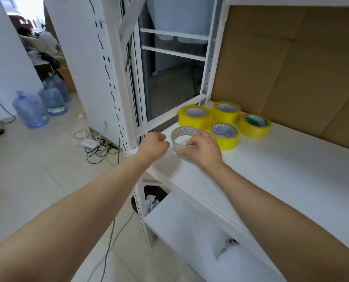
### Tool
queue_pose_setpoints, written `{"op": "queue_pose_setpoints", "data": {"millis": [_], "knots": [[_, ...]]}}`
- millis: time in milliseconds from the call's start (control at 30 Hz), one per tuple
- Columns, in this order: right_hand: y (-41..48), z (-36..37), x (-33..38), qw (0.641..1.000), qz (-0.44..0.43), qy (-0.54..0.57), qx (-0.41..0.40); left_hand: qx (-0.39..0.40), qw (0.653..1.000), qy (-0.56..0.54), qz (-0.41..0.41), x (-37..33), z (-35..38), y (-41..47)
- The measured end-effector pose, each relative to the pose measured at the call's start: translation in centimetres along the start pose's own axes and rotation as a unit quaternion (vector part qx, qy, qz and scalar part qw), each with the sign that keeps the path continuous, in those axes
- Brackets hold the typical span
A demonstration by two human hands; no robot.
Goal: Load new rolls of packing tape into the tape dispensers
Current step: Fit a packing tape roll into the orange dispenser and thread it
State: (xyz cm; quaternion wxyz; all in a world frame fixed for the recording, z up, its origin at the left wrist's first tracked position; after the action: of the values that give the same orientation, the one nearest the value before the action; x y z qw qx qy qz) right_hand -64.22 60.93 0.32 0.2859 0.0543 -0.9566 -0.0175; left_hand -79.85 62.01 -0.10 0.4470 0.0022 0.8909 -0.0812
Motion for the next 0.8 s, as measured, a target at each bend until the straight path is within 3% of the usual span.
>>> {"op": "queue_pose_setpoints", "data": {"millis": [233, 433, 567, 667, 800], "knots": [[5.0, 3.1, 2.6, 0.997, 0.075, -0.001, 0.003, 0.052, 0.987, 0.134, 0.075, 0.1, -3.5, 5.1], [6.7, 5.1, 3.5, 0.994, 0.110, -0.020, 0.017, 0.082, 0.975, 0.171, 0.118, 0.1, -4.4, 7.1], [6.3, 5.1, 3.4, 0.993, 0.114, -0.027, 0.002, 0.085, 0.979, 0.132, 0.131, -0.5, -4.1, 7.5], [5.6, 2.9, 2.5, 0.991, 0.104, -0.050, -0.066, 0.082, 0.981, 0.113, 0.131, -1.3, -3.7, 7.0], [4.4, -0.8, -1.0, 0.967, 0.190, -0.110, -0.127, 0.122, 0.980, 0.068, 0.140, -3.1, -2.1, 7.5]]}}
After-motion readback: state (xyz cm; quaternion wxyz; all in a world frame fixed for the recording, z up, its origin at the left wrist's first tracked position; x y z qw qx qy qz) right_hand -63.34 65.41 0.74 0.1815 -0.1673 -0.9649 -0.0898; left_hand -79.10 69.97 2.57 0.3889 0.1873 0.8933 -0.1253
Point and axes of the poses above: each hand's wrist, its own y-axis towards the middle knuckle, its own z-axis out of the palm, x = y × z, the point moved 5 cm from there along y, towards the middle knuckle, and after that the axes turned 9 degrees about x, right-handed, at the moved point
